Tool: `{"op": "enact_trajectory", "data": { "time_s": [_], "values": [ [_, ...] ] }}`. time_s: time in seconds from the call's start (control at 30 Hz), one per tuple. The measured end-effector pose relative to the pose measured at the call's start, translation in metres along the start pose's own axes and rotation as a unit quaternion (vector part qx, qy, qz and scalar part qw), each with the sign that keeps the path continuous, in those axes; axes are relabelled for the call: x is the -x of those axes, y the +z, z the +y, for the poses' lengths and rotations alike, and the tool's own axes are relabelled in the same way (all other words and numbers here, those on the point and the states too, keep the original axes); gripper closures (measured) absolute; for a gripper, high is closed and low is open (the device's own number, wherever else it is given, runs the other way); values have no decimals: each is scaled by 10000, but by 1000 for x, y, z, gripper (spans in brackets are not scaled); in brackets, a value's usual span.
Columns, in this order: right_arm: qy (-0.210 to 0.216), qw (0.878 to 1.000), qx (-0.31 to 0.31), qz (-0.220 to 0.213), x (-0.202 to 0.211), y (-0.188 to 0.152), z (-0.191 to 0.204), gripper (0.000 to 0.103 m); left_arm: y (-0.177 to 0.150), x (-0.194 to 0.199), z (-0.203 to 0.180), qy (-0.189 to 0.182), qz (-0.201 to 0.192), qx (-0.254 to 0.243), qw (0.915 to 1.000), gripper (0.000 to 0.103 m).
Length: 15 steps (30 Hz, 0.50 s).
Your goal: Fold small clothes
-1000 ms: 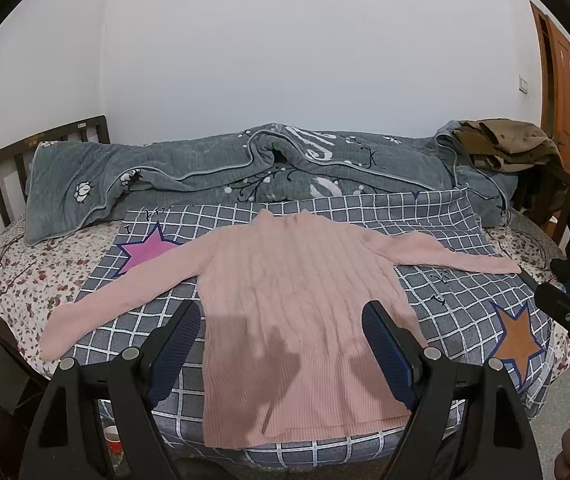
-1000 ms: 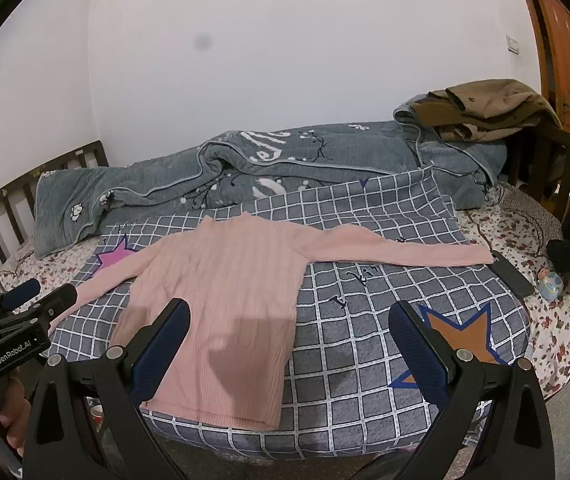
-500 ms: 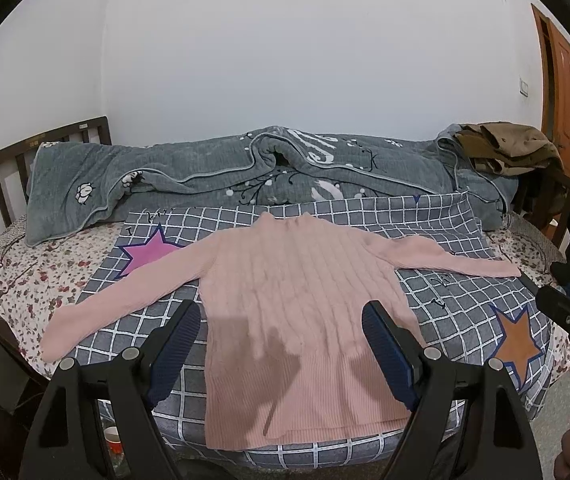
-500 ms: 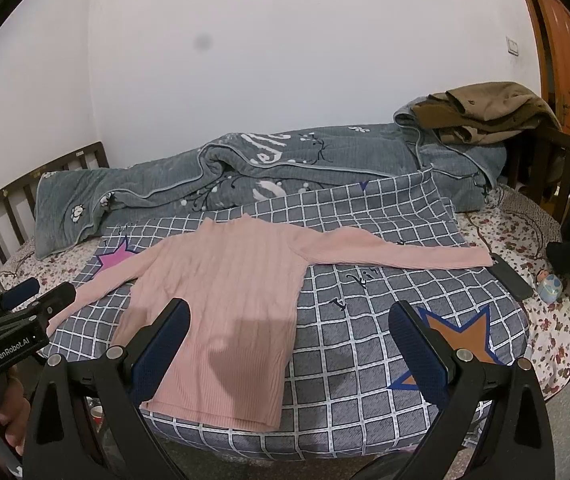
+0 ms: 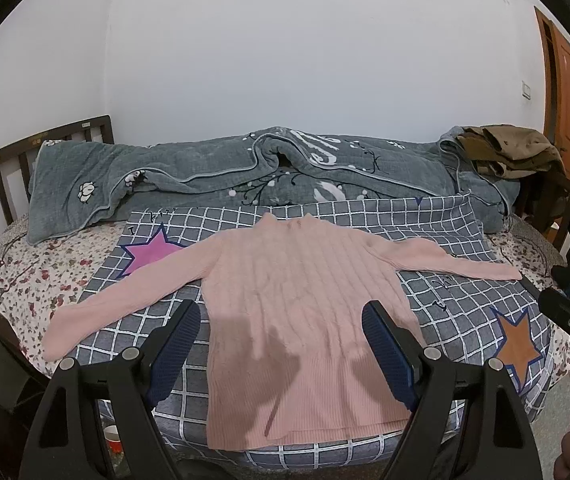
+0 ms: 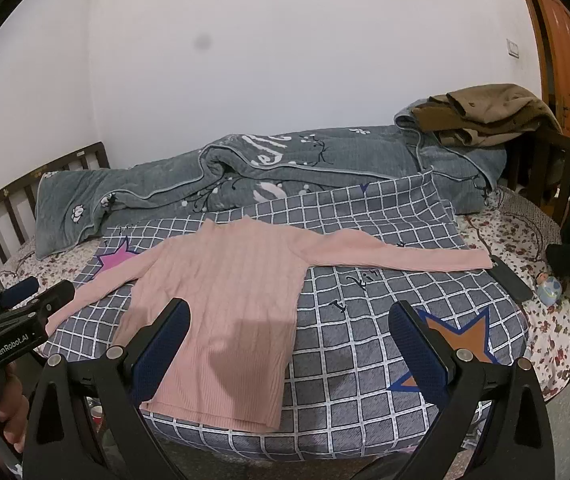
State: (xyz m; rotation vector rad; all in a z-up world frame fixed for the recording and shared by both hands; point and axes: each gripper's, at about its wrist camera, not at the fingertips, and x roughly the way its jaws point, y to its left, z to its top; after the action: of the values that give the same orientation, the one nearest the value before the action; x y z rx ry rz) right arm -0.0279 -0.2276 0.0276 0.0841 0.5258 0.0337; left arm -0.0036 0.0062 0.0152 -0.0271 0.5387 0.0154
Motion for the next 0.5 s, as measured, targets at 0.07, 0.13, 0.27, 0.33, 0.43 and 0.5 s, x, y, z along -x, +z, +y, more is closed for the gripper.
{"op": "enact_trajectory", "data": {
  "time_s": [0.07,0.13,0.27,0.33,0.43,0.5],
  "values": [
    [-1,10000,8,1,0,1,1,5,0,0,0,8,4,-4,10000,21],
    [-4,10000,2,-3,0,0,0,5,0,0,1,-1,0,-8,10000,21],
    [12,10000,-24,8,0,-1,0,5,-2,1,2,10,5,-1,10000,21],
    [23,10000,-35,12,0,-2,0,5,-1,1,2,10,0,3,10000,21],
    [27,10000,-6,2,0,-2,2,5,-2,1,3,15,-9,11,10000,21],
    [17,10000,7,1,0,-2,3,5,-2,1,4,21,-15,17,10000,21]
  ]
}}
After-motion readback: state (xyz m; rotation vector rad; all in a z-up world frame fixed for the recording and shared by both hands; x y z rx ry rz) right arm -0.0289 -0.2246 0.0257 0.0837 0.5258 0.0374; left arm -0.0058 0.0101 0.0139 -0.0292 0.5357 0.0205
